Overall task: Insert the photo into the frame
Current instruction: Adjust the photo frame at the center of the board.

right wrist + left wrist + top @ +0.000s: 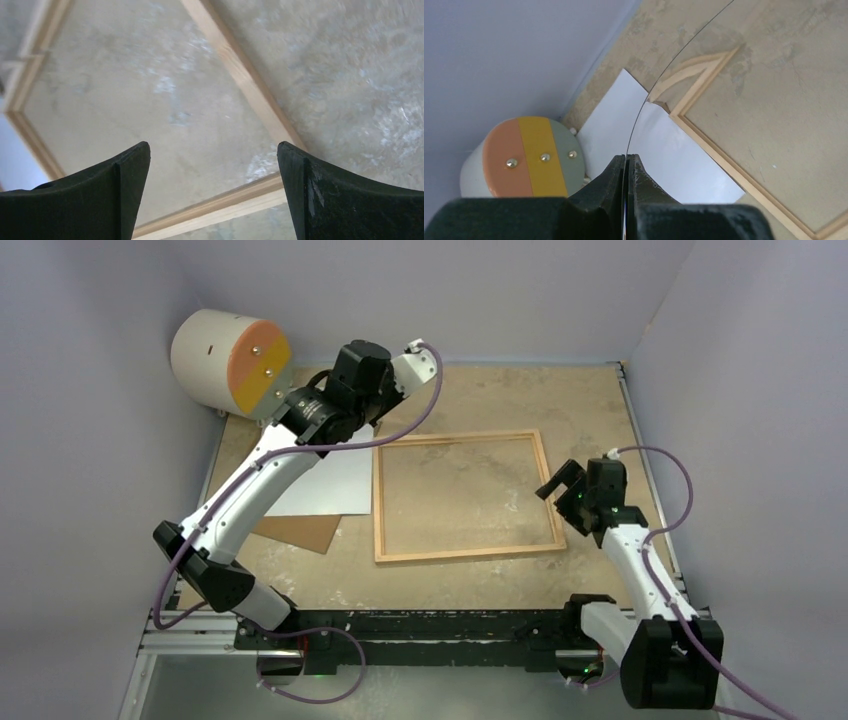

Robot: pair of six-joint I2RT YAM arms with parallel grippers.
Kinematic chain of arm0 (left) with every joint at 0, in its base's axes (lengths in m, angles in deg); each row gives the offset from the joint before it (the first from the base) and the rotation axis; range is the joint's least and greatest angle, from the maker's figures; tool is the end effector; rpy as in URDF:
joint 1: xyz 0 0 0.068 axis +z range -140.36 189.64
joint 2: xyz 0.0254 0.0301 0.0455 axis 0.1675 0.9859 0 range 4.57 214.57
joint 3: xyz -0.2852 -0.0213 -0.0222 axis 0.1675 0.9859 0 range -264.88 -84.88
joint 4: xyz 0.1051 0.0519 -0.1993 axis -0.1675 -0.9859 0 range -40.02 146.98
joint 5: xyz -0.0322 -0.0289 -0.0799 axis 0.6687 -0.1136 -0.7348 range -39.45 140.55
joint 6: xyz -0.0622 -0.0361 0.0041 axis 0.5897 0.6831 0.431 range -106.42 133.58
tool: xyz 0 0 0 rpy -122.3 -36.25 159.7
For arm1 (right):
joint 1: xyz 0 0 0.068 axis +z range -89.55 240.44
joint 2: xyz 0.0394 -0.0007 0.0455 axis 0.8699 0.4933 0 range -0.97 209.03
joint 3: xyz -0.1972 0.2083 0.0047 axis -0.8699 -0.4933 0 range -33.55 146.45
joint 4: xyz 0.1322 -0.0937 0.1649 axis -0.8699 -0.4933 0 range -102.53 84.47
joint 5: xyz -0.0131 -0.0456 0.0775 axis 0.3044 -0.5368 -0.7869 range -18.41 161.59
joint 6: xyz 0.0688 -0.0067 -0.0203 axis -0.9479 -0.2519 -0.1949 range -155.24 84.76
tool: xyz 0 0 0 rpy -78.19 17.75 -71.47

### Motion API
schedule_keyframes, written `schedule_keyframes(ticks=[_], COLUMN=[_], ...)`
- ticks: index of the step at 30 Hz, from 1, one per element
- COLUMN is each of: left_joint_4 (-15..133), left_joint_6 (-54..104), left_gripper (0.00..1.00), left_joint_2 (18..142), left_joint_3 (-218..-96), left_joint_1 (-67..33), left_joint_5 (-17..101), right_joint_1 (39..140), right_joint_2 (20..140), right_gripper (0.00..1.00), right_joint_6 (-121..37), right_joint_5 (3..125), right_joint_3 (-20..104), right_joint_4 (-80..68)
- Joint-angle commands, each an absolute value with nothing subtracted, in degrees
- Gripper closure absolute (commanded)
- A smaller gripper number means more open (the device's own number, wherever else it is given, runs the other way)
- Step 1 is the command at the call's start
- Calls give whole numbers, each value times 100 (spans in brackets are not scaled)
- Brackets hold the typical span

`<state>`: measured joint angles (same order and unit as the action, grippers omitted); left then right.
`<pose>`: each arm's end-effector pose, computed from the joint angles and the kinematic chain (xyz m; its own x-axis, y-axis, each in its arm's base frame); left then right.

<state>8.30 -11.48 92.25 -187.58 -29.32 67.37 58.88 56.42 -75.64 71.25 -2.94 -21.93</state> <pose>0.2498 -0.1798 0.4321 -0.2148 0.6951 -0.6861 0.5582 0.6638 0.4977 0.1839 -0.0046 0.2145 -0.5061 0.6622 -0.5526 0.4609 0.7492 0.4757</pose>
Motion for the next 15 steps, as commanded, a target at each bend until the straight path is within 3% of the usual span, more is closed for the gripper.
schedule_keyframes(ticks=[1,5,10,15], left_joint_4=[2178,2935,2476,1619], left_joint_6=[-1600,-1977,-2017,-2209], left_gripper=[100,100,100,100], left_joint_2=[9094,8553,7884,7444], left_joint_3=[-19123,-18376,-16644,-14874], left_joint_1=[-2886,-2898,-3032,-3425], left_joint_5=[7348,6917,5614,5187], right_joint_1=[5886,5826,5443,5130], right_joint_2=[5696,6181,6455,6622], right_gripper=[1,1,1,1], right_joint_6=[-7972,-8407,-8922,-9713], right_joint_5=[6454,5695,5056,4028], right_joint_3=[815,1068,781,-118], right_joint_4=[-2693,-2372,-1565,-295])
